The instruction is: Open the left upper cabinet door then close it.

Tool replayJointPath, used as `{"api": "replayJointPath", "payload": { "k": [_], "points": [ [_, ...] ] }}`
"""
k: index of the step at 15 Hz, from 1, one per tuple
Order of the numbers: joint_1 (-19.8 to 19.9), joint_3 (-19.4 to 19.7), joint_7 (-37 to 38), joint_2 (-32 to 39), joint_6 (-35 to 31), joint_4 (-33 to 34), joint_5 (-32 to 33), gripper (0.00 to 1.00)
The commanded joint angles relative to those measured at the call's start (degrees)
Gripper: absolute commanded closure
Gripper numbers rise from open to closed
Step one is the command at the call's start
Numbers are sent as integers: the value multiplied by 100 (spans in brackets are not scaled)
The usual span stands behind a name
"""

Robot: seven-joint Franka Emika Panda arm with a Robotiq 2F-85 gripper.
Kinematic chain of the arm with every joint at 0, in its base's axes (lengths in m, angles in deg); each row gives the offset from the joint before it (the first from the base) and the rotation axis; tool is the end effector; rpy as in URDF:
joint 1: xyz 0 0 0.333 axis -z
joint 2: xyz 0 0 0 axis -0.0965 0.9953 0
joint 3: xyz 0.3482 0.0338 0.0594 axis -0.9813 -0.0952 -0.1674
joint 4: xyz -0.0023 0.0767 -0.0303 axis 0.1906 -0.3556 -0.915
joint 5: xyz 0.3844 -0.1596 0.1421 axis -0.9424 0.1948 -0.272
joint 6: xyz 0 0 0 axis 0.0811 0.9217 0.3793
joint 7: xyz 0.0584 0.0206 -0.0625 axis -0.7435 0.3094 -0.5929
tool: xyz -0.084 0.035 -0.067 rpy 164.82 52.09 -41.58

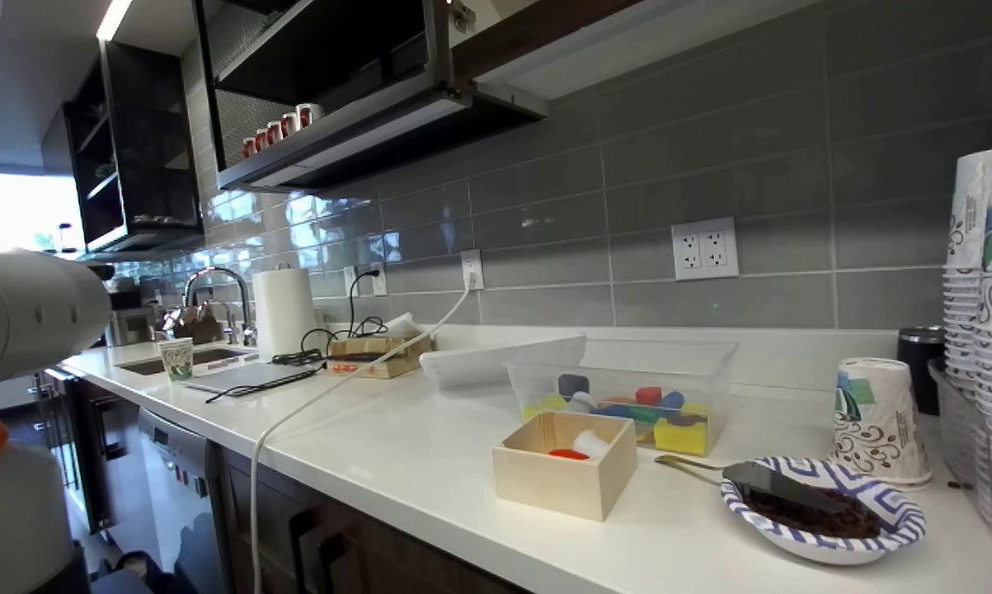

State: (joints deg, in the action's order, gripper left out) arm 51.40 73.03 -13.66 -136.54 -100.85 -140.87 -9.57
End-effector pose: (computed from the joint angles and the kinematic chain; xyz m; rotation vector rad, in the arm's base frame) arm 0.1192 -0.2354 0.8623 1.7255 -1.2660 0.9670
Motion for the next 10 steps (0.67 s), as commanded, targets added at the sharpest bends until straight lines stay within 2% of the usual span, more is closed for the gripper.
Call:
{"api": "replayJointPath", "payload": {
  "k": [1, 10],
  "points": [
    [59, -75, 90, 43, 165, 13, 102, 0],
    [81, -115, 138, 145, 142, 83, 104, 0]
  ]
}}
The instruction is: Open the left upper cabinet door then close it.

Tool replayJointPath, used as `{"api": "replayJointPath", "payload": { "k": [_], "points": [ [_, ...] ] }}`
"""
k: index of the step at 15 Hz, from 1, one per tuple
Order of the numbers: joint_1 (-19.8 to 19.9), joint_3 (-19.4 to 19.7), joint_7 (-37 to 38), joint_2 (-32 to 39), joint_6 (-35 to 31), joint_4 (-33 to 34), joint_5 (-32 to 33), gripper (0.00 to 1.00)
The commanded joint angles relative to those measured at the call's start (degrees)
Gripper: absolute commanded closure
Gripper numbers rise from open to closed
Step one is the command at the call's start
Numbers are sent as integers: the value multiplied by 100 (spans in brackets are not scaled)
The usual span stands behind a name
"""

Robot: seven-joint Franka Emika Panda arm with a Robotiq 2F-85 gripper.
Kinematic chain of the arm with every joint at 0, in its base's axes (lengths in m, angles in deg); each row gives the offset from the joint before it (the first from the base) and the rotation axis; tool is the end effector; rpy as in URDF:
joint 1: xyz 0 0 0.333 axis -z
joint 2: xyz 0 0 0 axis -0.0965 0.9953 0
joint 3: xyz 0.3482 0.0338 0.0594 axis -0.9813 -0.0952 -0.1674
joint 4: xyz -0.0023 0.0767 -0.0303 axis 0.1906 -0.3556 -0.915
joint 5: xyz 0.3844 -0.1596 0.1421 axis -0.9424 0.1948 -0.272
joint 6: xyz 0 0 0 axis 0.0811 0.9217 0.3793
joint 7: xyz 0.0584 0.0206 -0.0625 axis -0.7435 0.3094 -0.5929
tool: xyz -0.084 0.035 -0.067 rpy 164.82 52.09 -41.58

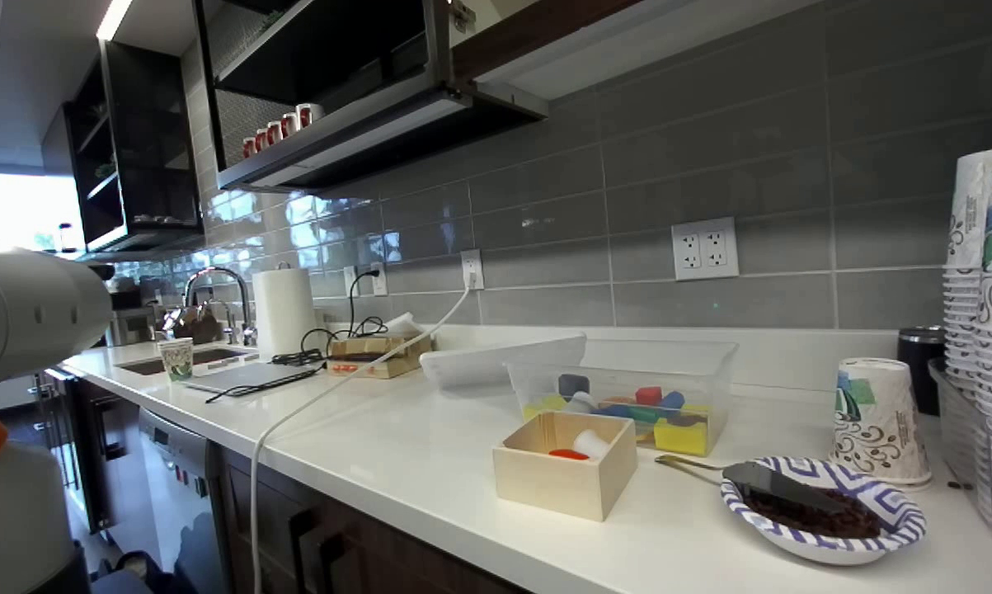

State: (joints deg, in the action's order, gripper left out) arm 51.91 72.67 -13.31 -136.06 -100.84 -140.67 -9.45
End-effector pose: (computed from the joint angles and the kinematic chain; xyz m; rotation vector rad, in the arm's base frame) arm 0.1222 -0.2368 0.8623 1.7189 -1.2703 0.9588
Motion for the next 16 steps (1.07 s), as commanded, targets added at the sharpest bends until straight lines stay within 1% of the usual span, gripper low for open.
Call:
{"api": "replayJointPath", "payload": {
  "k": [1, 5, 9, 16],
  "points": [
    [19, -91, 98, 96, 138, 73, 86, 0],
    [15, -98, 110, 215, 93, 156, 91, 0],
    [-82, 11, 19, 511, -141, 304, 148, 0],
    [-214, 216, -13, 1352, -693, 817, 86, 0]
  ]
}}
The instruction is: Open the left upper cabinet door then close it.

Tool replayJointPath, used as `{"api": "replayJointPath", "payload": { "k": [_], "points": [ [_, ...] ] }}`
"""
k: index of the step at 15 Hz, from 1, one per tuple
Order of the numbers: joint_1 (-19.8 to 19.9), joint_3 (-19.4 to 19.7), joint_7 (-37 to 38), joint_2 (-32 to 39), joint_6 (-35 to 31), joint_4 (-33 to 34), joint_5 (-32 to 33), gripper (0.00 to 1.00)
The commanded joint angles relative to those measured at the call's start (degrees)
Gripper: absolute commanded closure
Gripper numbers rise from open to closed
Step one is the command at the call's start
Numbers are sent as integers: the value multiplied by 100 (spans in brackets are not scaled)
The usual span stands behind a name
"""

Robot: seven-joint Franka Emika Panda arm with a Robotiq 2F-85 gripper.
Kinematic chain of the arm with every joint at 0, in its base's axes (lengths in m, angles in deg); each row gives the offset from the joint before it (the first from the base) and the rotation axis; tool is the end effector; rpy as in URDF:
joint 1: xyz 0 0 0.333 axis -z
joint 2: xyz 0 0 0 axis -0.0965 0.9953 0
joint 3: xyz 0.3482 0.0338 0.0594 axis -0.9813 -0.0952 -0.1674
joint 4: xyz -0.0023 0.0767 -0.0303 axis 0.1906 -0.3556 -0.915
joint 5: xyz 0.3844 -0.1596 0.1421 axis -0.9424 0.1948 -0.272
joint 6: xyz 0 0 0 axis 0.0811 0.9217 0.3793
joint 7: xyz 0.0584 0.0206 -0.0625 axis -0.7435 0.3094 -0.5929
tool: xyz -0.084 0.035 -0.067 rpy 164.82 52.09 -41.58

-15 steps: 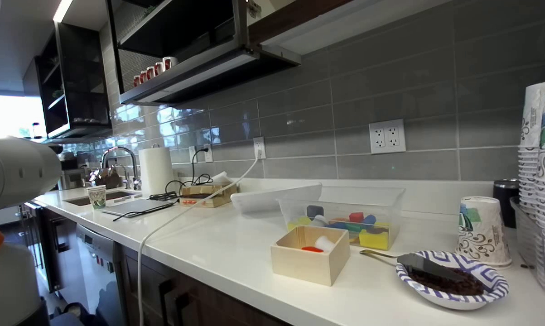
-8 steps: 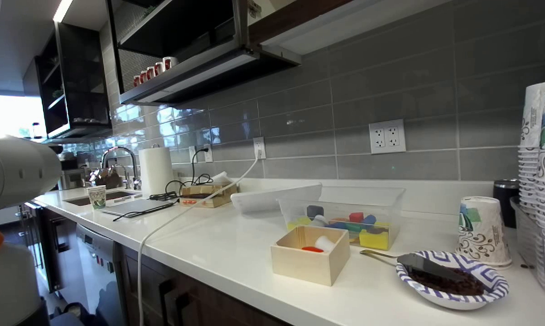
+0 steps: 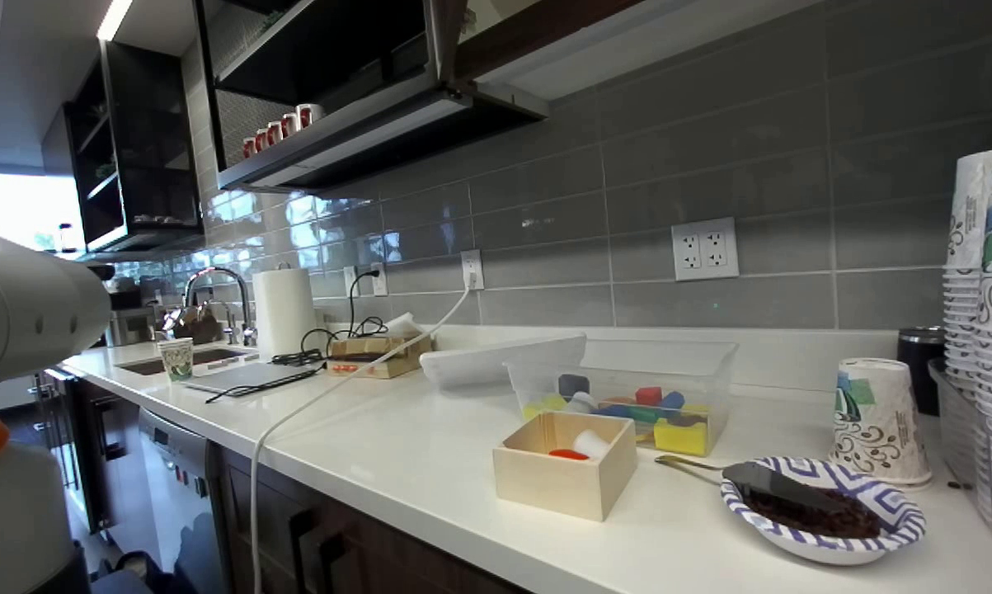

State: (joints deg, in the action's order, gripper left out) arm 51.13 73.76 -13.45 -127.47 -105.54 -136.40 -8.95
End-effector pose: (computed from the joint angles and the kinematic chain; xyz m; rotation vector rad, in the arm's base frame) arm 0.1630 -0.2829 0.8665 1.7513 -1.2215 0.9608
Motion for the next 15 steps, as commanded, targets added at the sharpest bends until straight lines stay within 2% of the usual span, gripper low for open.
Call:
{"api": "replayJointPath", "payload": {
  "k": [1, 8, 15],
  "points": [
    [-144, 129, 3, 626, -322, 468, 39, 0],
    [-409, 403, -119, 1618, -855, 1188, -189, 0],
    [-809, 396, -11, 2626, -745, 2448, -504, 0]
  ]
}}
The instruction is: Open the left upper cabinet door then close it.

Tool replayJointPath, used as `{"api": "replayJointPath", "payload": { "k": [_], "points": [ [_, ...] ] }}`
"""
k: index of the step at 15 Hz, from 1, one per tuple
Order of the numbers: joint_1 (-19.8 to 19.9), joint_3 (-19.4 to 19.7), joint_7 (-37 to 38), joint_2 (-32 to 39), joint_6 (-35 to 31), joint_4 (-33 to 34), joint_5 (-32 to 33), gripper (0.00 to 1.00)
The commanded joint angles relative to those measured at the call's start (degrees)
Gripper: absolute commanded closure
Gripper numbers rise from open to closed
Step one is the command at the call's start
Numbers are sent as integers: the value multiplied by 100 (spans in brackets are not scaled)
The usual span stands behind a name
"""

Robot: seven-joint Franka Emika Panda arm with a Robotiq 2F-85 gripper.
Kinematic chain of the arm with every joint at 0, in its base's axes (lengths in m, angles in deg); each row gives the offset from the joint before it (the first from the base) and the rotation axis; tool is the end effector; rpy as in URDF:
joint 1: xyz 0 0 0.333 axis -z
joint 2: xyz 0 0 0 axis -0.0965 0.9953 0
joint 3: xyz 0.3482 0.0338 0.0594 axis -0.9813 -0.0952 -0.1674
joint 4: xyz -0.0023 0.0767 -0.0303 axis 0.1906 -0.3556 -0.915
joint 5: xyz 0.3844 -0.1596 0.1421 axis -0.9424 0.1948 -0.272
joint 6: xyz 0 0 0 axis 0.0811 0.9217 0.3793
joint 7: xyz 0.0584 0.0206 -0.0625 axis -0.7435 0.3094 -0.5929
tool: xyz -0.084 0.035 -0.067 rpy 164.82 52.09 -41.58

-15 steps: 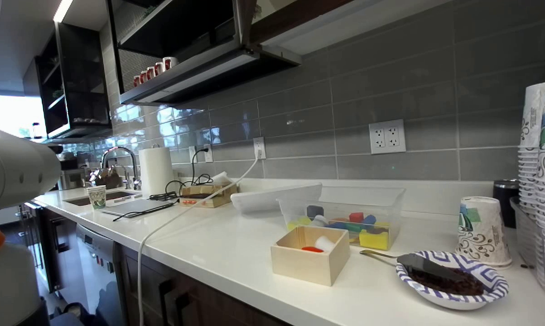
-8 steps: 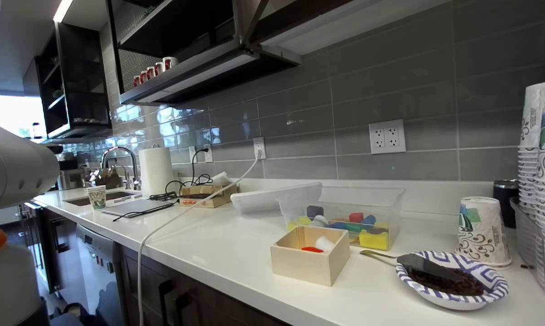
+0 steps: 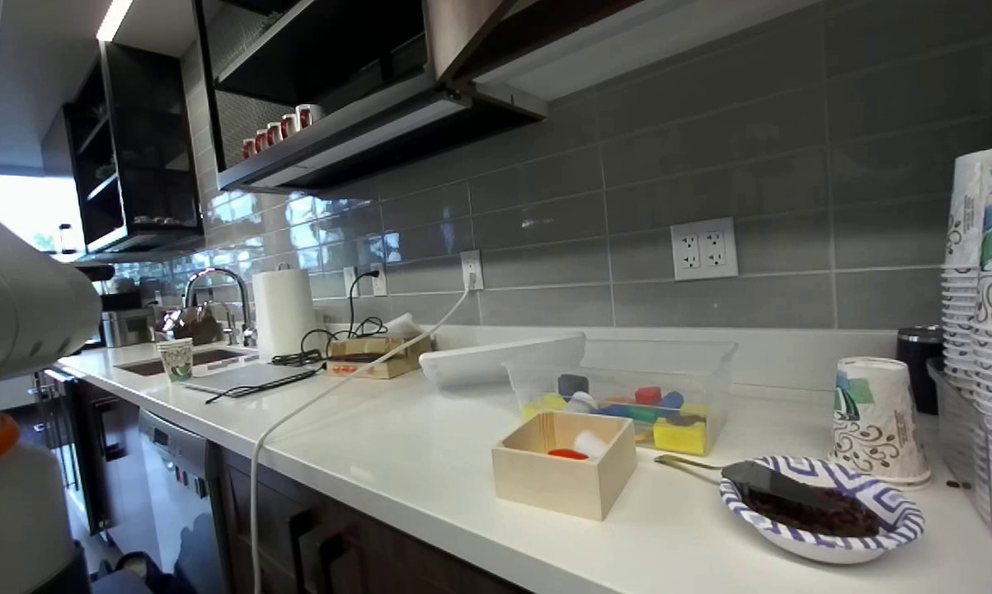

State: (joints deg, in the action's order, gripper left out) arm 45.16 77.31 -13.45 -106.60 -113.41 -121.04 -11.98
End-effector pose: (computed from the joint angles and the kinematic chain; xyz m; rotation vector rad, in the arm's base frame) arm 0.2757 -0.3757 0.8822 1.8395 -1.1475 1.0593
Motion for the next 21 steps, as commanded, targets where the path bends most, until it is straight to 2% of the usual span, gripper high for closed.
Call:
{"api": "replayJointPath", "payload": {
  "k": [1, 5, 9, 15, 21],
  "points": [
    [-264, 35, -3, 675, 67, 1101, -226, 0],
    [-594, 31, 23, 1110, 92, 1920, -265, 0],
    [-1031, 82, -81, 1285, 201, 2406, -283, 0],
    [-1585, 158, -480, 1071, 736, 2442, -641, 0],
    [-1792, 218, -937, 683, 1718, 2345, -1140, 0]
  ]
}}
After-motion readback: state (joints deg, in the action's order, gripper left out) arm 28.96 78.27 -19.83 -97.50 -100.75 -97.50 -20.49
